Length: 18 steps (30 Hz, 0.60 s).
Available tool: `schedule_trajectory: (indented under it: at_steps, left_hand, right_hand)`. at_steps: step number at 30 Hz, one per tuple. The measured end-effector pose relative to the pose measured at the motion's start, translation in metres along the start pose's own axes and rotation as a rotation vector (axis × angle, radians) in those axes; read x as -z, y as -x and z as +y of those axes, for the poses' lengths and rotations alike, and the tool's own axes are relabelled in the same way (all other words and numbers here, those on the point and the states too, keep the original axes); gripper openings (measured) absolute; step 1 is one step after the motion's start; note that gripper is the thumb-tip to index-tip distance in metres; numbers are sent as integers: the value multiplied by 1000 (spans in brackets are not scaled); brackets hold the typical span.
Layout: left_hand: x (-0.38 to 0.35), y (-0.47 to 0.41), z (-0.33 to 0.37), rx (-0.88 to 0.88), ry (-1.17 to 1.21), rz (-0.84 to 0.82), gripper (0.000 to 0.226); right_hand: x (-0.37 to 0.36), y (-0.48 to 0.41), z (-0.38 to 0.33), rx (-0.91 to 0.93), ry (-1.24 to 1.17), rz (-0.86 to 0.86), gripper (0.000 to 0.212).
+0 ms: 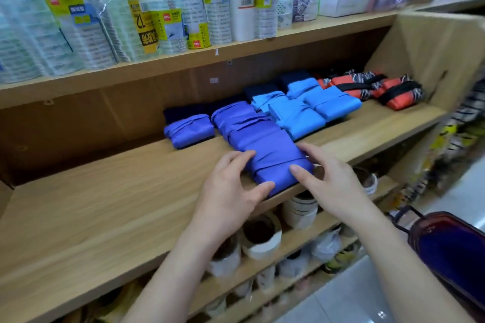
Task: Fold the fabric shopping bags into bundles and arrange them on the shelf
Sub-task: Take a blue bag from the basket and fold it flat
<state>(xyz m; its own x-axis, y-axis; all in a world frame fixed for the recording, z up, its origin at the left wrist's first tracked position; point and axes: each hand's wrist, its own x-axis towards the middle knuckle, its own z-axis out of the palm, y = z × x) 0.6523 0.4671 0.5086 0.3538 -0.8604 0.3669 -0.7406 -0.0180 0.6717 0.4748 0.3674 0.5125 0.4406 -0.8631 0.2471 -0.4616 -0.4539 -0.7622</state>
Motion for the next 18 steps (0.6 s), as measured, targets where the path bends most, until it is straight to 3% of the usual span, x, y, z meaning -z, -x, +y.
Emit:
schedule_trajectory:
  at_steps: [5, 9, 13, 18]
  left_hand:
    - [4, 3, 8, -100, -64, 131, 50]
    - [-3, 13, 29, -289, -43, 251, 20]
    - [-41, 26, 54, -434, -75, 77, 19]
    - [-126, 27, 81, -437, -123, -216, 27]
  right_hand:
    - [15, 28, 9, -36, -89, 100, 45]
    - [56, 65, 47, -50, 57, 209, 37]
    - [105, 102, 98, -56, 271, 266, 37]
    - [168, 148, 175, -127, 473, 289, 31]
